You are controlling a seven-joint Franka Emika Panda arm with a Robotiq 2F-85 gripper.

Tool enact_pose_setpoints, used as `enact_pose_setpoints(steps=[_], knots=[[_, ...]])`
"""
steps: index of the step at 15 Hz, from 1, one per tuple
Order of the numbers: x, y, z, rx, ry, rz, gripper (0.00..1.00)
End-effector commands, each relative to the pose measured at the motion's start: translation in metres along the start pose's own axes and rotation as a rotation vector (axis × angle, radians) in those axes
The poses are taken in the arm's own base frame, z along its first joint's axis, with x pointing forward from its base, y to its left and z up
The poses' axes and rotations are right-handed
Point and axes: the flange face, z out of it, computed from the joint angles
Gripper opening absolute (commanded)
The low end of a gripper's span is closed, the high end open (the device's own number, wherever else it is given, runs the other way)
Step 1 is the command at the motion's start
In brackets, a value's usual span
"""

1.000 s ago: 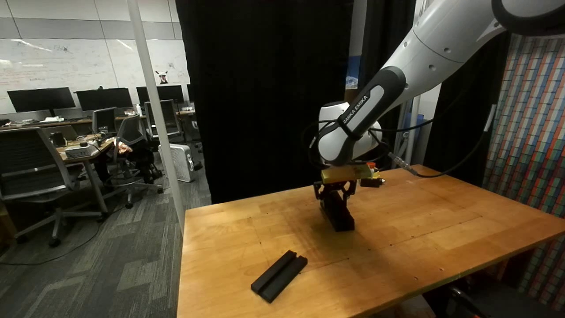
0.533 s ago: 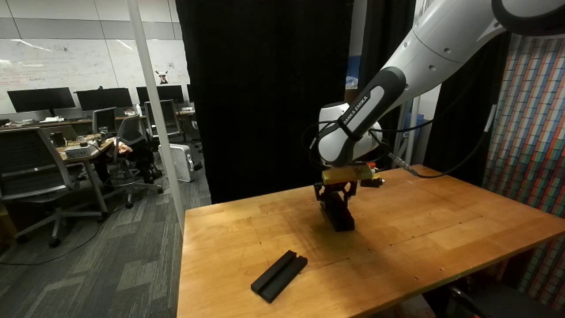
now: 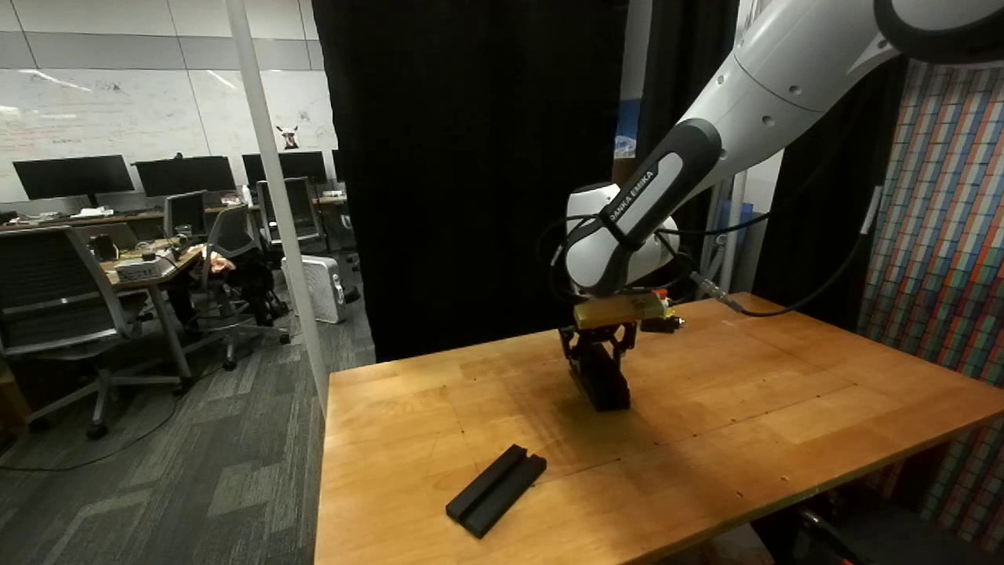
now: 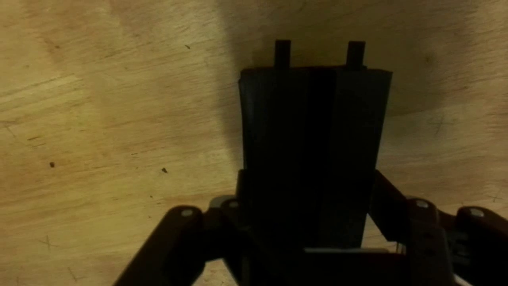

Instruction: Stack up the black pads

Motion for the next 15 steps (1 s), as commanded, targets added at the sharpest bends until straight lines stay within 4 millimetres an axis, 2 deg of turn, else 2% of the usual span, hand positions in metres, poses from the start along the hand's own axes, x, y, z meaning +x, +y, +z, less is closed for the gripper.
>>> enact_pose_setpoints(steps=[1, 6, 7, 8, 10, 15], knots=[[-0.0013, 0.0006, -0.0123, -0.006, 0.005, -0.024, 0.45], [0.0011, 0.0002, -0.0112, -0.005, 0.009, -0.028, 0.45], [0.0015, 0.0004, -0.0107, -0.009, 0.012, -0.025, 0.50], [0.0019, 0.0005, -0.0099, -0.010, 0.011, -0.026, 0.93], [0.0025, 0.0011, -0.0094, -0.009, 0.011, -0.027, 0.99], [-0.0035, -0.0036, -0.0154, -0.030, 0.045, -0.074, 1.00]])
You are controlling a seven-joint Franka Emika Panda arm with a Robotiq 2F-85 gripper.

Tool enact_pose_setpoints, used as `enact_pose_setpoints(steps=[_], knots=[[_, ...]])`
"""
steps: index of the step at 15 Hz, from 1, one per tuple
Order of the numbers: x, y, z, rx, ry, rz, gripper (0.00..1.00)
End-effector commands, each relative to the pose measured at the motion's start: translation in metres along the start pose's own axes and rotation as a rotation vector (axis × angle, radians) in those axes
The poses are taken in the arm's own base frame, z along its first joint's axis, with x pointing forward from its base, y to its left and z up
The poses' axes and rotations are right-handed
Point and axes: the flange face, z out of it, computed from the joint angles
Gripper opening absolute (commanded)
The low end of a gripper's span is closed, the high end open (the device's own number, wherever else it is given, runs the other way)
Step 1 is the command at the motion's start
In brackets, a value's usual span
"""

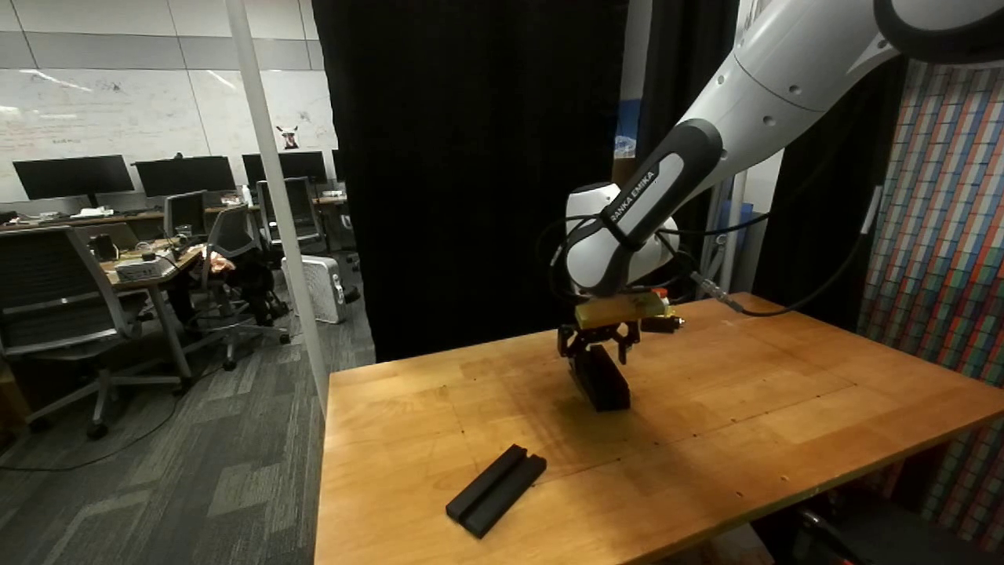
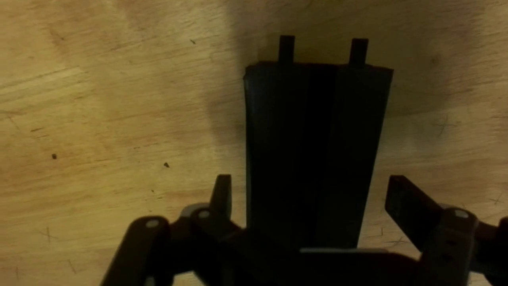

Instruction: Stack up the black pads

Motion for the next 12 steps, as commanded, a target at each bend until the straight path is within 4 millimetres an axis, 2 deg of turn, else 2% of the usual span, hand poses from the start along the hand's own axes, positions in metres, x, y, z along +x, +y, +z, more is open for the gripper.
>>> enact_pose_setpoints(steps=[1, 4, 7, 12], knots=[[-0.008, -0.008, -0.017, -0.034, 0.053, -0.083, 1.00], [-0.021, -0.024, -0.024, -0.059, 0.085, -0.167, 1.00], [-0.040, -0.048, -0.032, -0.060, 0.108, -0.234, 1.00], [-0.070, -0.097, -0.048, -0.018, 0.093, -0.194, 1.00]])
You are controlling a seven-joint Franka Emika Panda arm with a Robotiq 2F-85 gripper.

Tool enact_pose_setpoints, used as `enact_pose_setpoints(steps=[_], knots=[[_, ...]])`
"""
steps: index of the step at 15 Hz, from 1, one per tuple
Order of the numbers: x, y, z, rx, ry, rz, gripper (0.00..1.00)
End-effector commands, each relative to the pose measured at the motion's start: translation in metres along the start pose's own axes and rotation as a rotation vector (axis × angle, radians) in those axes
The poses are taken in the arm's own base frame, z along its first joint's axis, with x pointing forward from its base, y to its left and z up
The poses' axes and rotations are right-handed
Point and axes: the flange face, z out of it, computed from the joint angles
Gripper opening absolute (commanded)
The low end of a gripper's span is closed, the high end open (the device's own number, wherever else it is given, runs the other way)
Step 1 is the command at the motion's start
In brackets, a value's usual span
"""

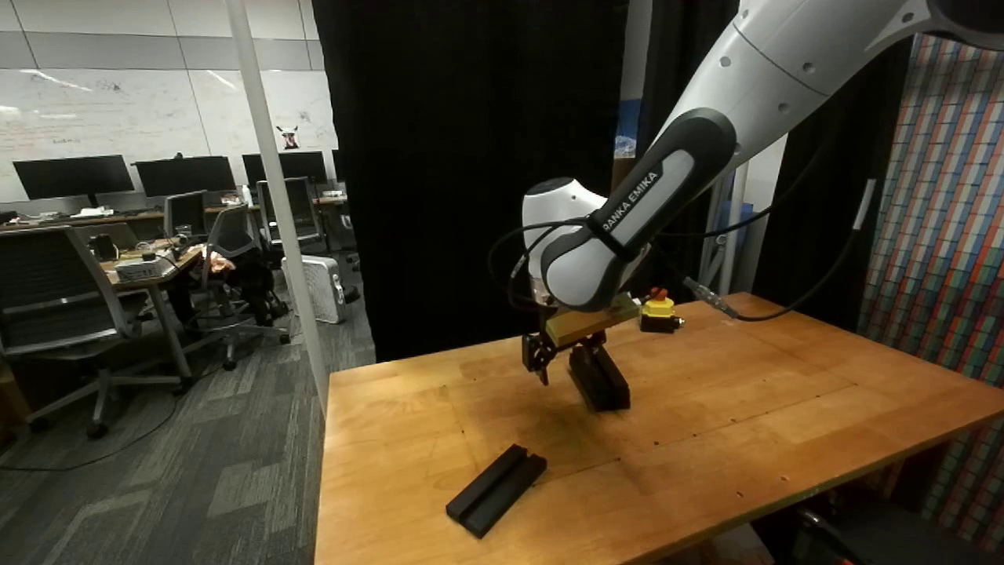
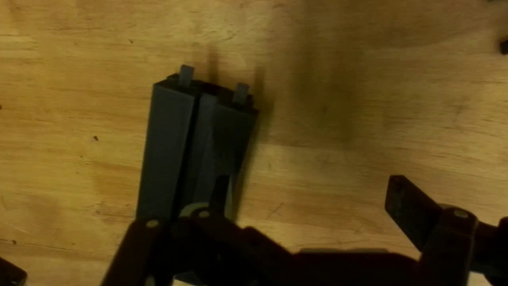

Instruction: Stack up the black pads

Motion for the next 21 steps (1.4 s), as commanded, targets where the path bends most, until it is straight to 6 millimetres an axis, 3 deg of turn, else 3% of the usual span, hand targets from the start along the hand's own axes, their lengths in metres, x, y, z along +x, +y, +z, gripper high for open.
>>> enact_pose_setpoints(steps=[1, 8, 13, 16, 21], knots=[[-0.014, -0.033, -0.023, 0.026, 0.007, 0.050, 1.00], [-0.027, -0.101, -0.032, 0.089, -0.014, 0.209, 1.00], [-0.030, -0.141, -0.017, 0.095, -0.066, 0.476, 1.00], [-0.034, -0.157, -0.006, 0.080, -0.080, 0.633, 1.00], [-0.060, -0.162, -0.008, 0.065, -0.110, 0.893, 1.00]])
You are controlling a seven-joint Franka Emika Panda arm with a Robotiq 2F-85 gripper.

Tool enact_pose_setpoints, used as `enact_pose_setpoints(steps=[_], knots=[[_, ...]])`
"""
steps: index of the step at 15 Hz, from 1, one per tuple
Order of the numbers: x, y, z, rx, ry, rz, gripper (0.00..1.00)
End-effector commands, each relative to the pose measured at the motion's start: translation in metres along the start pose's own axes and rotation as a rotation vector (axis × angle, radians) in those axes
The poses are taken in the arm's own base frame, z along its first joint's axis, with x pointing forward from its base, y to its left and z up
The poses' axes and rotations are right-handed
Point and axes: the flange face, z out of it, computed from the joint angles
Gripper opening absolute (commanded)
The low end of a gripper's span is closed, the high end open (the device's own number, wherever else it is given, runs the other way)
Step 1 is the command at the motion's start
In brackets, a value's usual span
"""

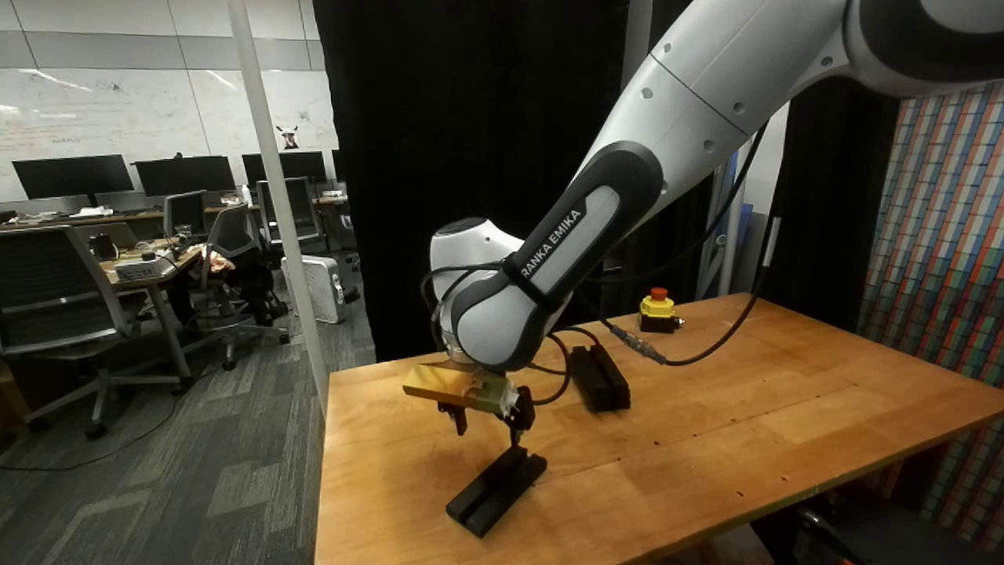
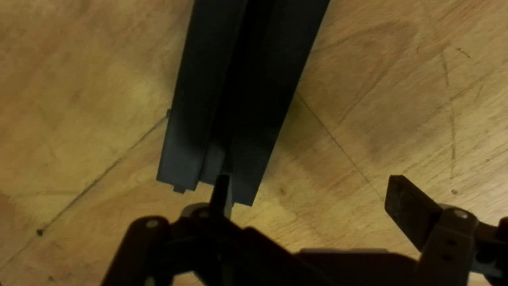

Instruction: Stack up the black pads

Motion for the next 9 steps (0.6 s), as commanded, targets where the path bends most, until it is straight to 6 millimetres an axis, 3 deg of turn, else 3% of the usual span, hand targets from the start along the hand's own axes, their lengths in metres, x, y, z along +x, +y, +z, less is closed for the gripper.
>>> enact_pose_setpoints(steps=[1, 9], knots=[[-0.014, 0.010, -0.014, 0.002, -0.012, 0.198, 1.00], [-0.052, 0.027, -0.018, -0.013, -0.034, 0.406, 1.00]])
